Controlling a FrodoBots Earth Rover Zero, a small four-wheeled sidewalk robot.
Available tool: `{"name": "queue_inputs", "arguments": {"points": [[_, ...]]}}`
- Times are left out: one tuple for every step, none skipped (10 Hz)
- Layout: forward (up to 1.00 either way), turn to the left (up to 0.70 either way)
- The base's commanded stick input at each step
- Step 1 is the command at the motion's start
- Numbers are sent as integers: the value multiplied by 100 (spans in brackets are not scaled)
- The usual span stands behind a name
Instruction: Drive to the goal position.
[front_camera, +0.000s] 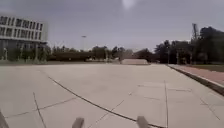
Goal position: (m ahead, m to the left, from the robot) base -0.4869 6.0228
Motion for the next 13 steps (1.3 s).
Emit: {"name": "queue_inputs", "arguments": {"points": [[70,27],[70,27],[70,27],[70,27],[70,27],[70,27],[70,27],[70,27],[70,27],[70,27],[70,27],[70,27],[70,27]]}}
